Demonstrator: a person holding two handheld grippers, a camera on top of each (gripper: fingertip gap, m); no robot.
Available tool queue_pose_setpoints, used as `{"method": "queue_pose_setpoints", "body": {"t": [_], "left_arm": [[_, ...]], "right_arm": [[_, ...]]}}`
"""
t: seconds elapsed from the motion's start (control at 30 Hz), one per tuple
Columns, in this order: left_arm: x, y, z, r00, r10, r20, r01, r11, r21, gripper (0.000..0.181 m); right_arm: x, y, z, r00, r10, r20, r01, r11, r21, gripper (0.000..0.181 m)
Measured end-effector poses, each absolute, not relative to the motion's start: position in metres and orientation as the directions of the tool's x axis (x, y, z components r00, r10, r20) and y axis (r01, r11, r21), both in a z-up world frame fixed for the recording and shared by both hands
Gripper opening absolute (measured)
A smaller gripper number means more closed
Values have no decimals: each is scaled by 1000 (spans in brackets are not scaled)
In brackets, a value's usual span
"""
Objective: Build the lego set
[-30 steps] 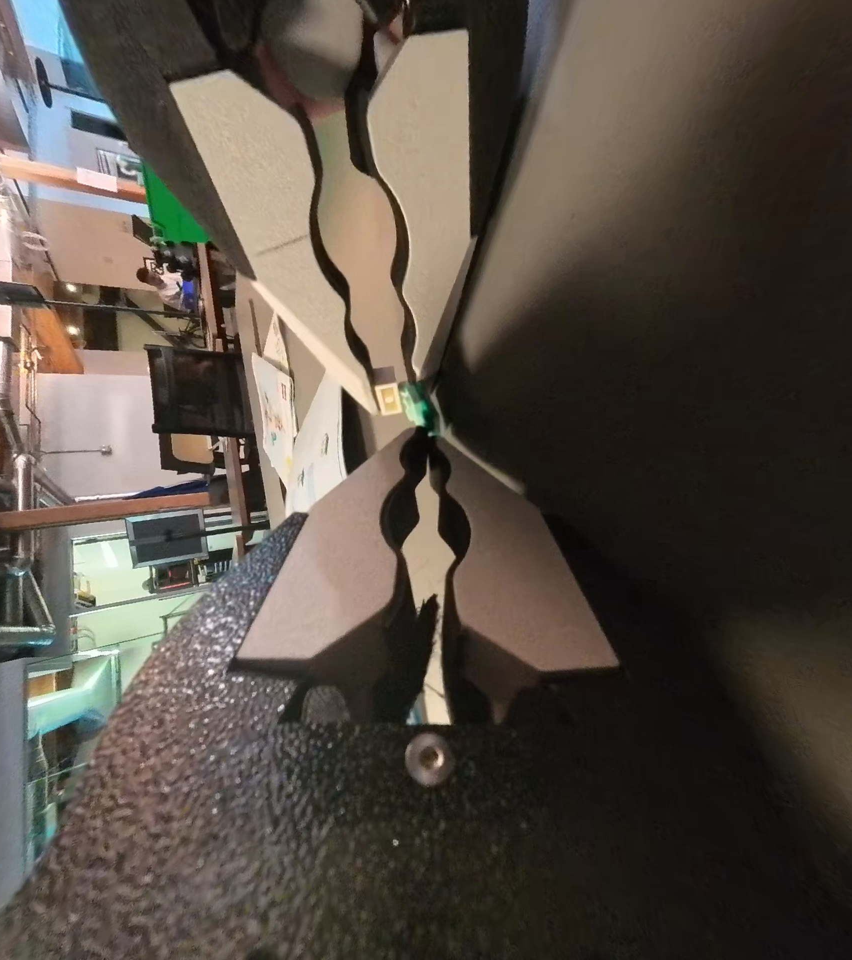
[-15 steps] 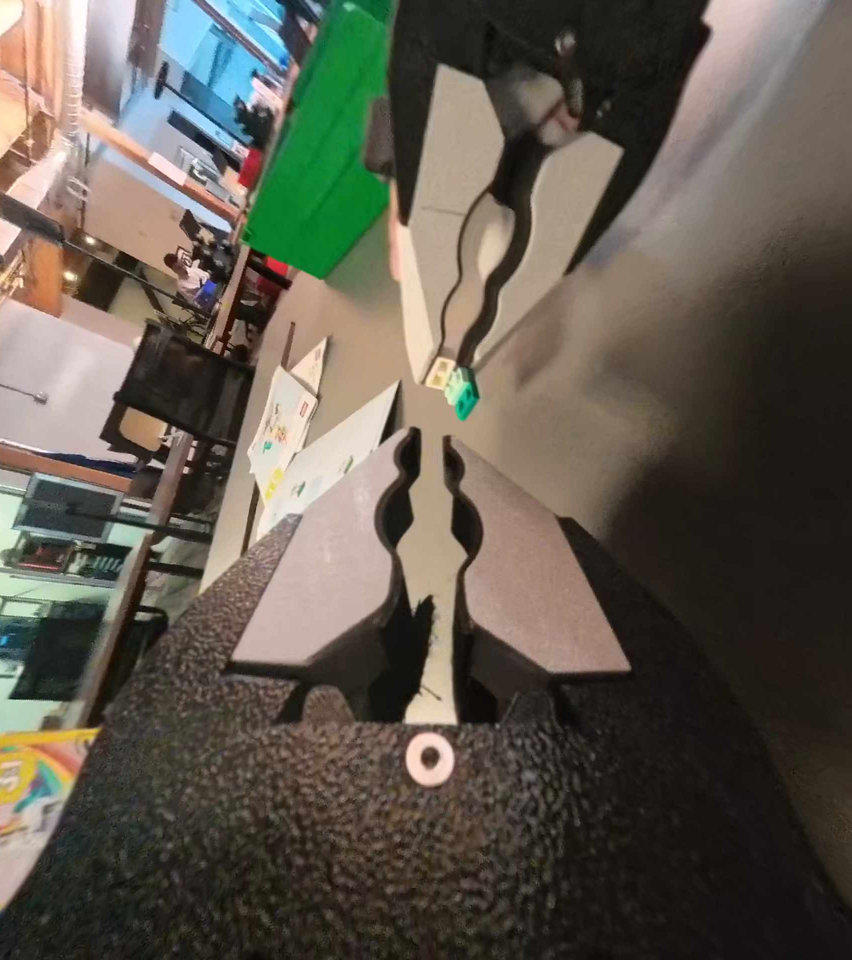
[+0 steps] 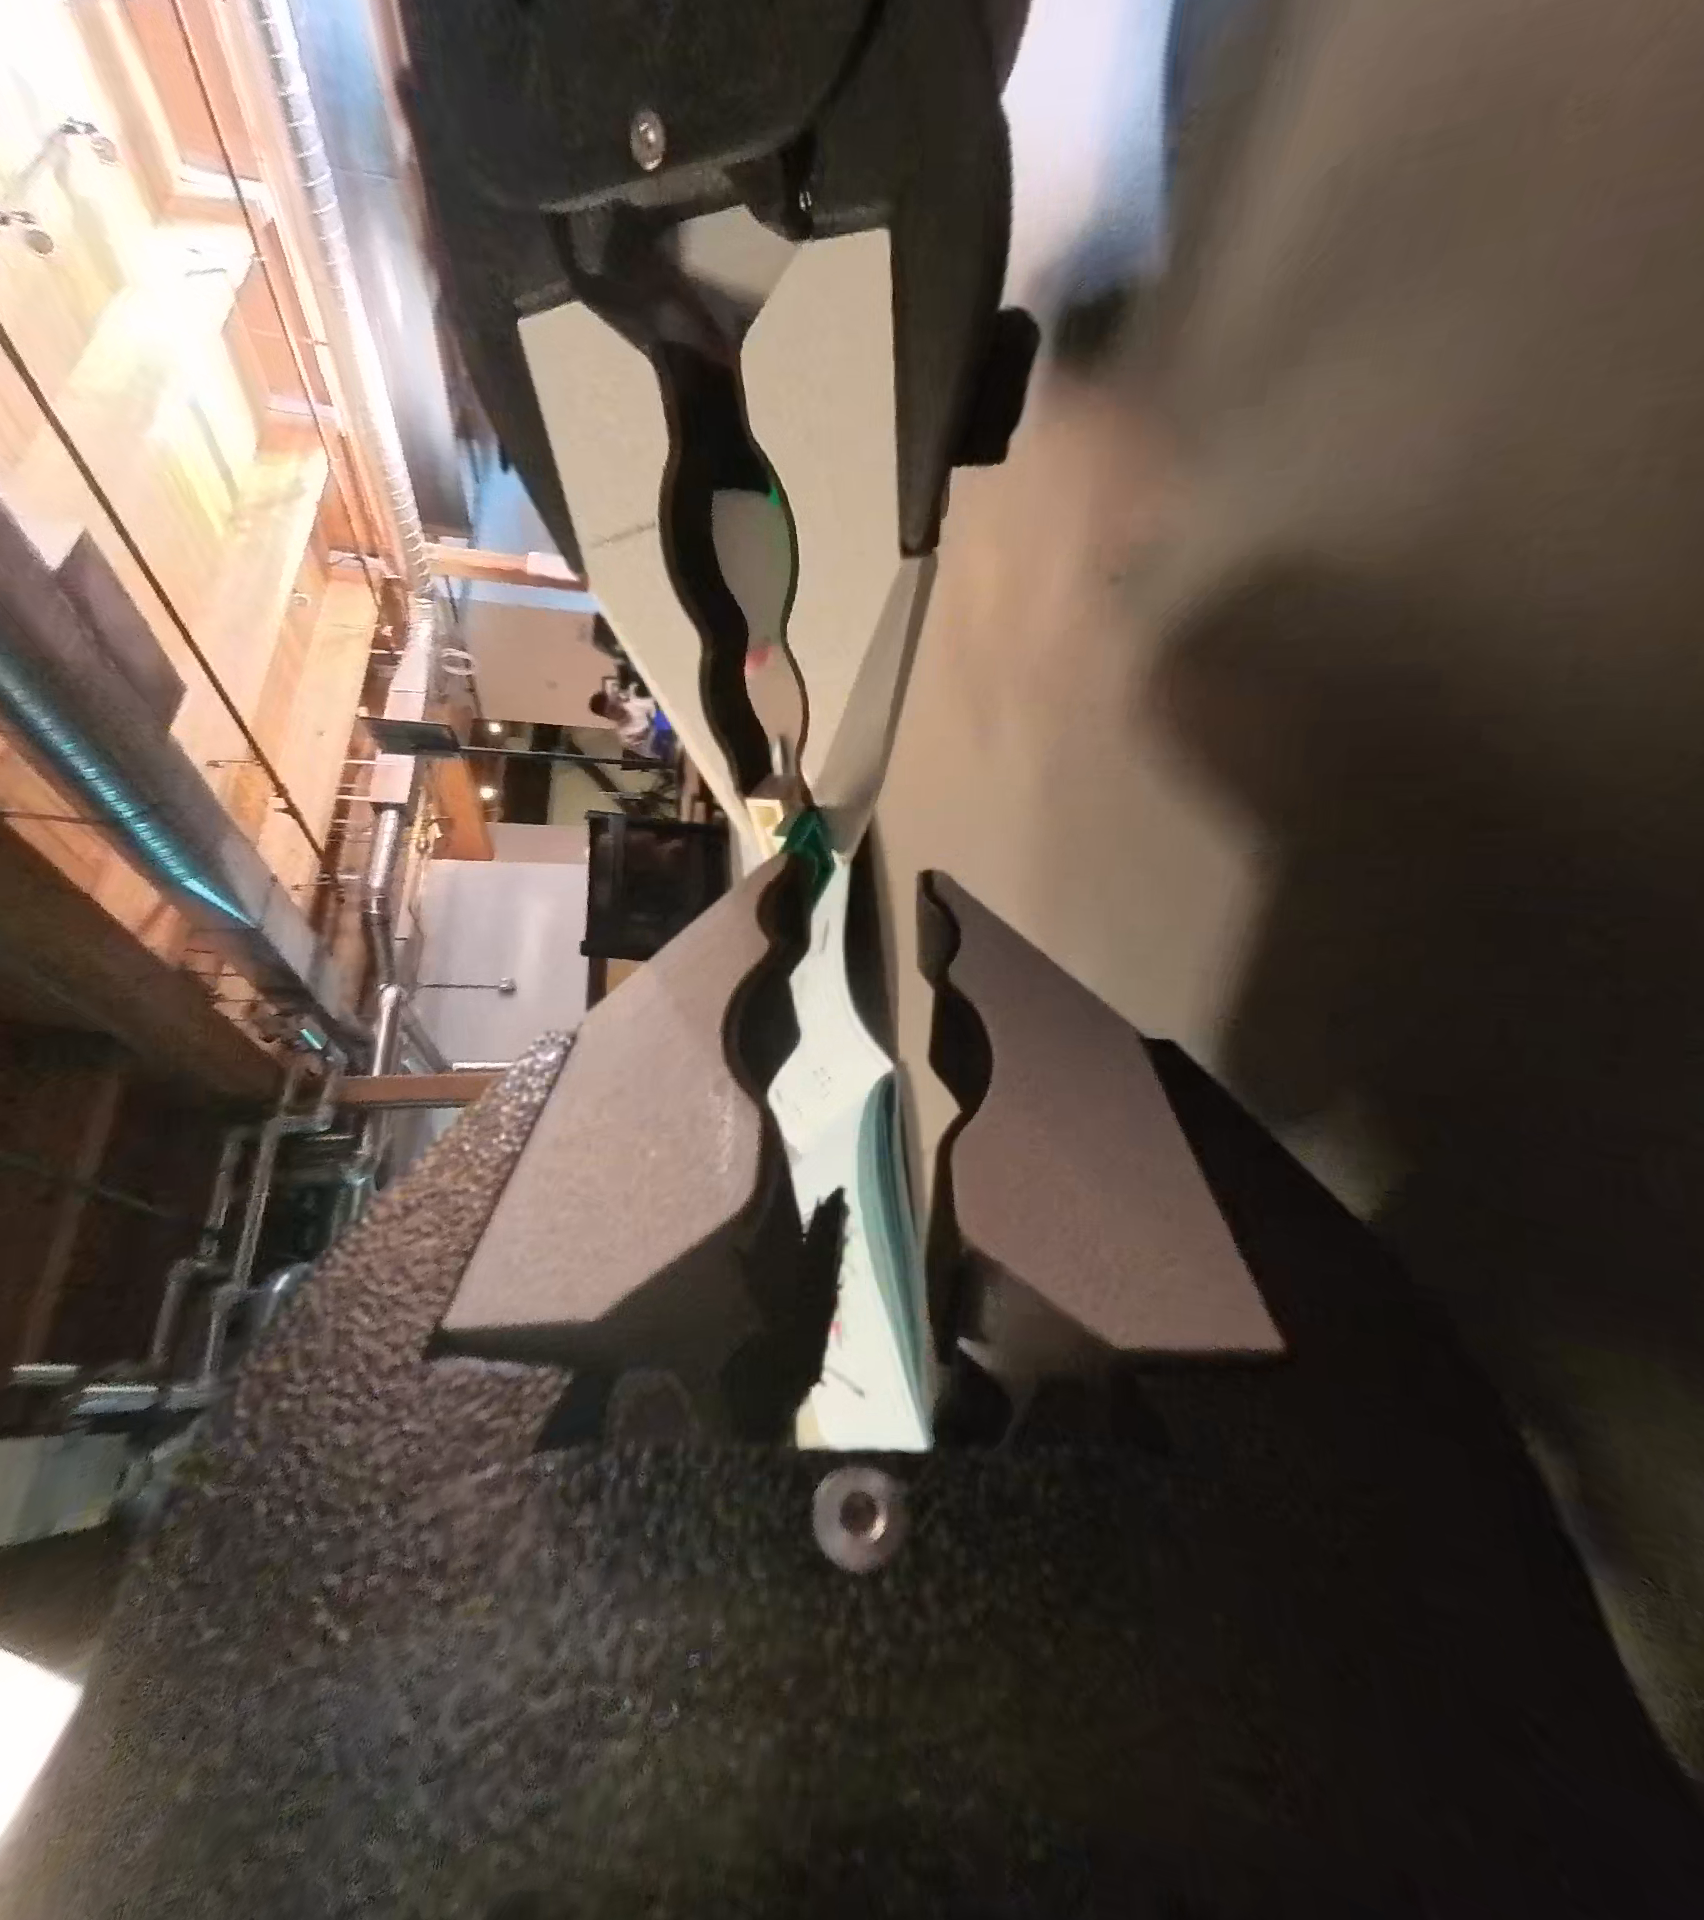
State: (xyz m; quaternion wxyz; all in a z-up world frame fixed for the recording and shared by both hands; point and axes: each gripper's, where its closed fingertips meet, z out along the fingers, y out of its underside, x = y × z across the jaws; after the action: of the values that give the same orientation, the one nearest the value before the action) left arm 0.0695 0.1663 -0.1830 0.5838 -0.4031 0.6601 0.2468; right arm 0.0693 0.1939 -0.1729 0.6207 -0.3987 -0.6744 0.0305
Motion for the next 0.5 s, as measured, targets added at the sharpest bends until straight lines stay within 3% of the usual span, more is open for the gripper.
{"method": "queue_pose_setpoints", "body": {"t": [0.2,0.23,0.27,0.43,0.5], "left_arm": [[64,162,-171,63,-238,-969,-813,550,-189,23],[64,162,-173,55,-243,-968,-815,550,-184,21],[65,161,-175,38,-243,-969,-814,555,-171,3],[67,156,-174,22,-308,-951,-814,547,-196,0],[70,155,-174,11,-289,-957,-817,550,-175,0]], "right_arm": [[71,183,-175,64,571,819,509,687,-519,11],[70,181,-175,61,569,820,507,690,-517,11],[69,179,-175,58,568,821,508,691,-514,11],[70,175,-178,29,557,830,518,701,-489,12],[73,174,-178,-25,514,857,532,733,-424,12]]}}
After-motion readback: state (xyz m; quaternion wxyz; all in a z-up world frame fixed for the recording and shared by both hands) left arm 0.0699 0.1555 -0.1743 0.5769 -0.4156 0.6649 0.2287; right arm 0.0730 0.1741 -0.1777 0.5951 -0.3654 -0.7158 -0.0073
